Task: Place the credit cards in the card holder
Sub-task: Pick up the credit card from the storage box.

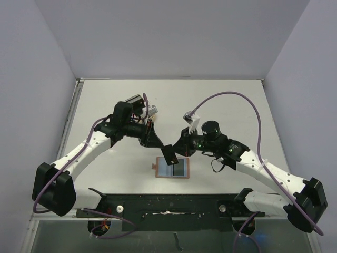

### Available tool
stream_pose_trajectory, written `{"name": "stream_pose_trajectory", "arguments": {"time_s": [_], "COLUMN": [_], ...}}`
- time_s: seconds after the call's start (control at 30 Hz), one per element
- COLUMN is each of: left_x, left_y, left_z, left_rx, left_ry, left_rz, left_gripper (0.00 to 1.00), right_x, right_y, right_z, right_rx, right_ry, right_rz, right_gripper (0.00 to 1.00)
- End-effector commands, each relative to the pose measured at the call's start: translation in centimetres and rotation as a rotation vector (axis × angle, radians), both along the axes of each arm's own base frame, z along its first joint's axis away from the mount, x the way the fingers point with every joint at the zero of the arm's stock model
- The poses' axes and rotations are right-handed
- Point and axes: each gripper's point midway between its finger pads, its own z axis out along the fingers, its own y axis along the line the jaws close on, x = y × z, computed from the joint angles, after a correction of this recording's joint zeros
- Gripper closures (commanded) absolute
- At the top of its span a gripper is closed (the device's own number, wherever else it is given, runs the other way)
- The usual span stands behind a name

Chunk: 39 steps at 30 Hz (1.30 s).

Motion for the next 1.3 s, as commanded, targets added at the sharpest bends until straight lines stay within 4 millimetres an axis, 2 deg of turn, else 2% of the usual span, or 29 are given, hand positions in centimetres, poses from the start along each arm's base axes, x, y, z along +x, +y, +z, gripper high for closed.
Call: {"name": "stream_pose_trajectory", "arguments": {"time_s": [0.0,0.1,0.3,0.4,0.53,0.67,0.8,0.93,1.27], "left_x": [0.8,2.4,5.9,6.5,6.1,5.1,4.3,3.7,2.3], "left_y": [-0.3,-0.1,1.4,2.2,3.0,3.0,2.5,2.9,3.0], "left_z": [0.8,0.0,-2.8,-4.8,-8.1,-10.5,-12.2,-14.1,-16.8], "left_rx": [-0.004,0.047,0.181,0.245,0.328,0.383,0.418,0.475,0.547], "left_ry": [-0.041,-0.045,-0.031,-0.001,0.043,0.077,0.094,0.110,0.136], "left_rz": [0.023,0.114,0.363,0.449,0.503,0.501,0.497,0.518,0.517], "left_gripper": [0.74,0.63,0.61,0.61,0.61,0.59,0.58,0.58,0.60], "right_x": [0.7,1.2,2.5,2.9,3.3,3.7,3.9,4.1,3.6], "right_y": [0.1,-0.4,-1.2,-1.2,-0.9,-0.9,-1.3,-1.5,-1.9], "right_z": [1.6,0.5,-2.7,-5.0,-6.8,-8.5,-10.3,-10.8,-12.9], "right_rx": [0.077,0.070,0.033,-0.002,-0.013,-0.034,-0.035,-0.027,-0.010], "right_ry": [-0.047,-0.023,0.077,0.154,0.223,0.264,0.319,0.337,0.411], "right_rz": [-0.039,-0.103,-0.239,-0.294,-0.332,-0.359,-0.360,-0.372,-0.374], "right_gripper": [1.00,1.00,1.00,1.00,1.00,1.00,1.00,1.00,1.00]}}
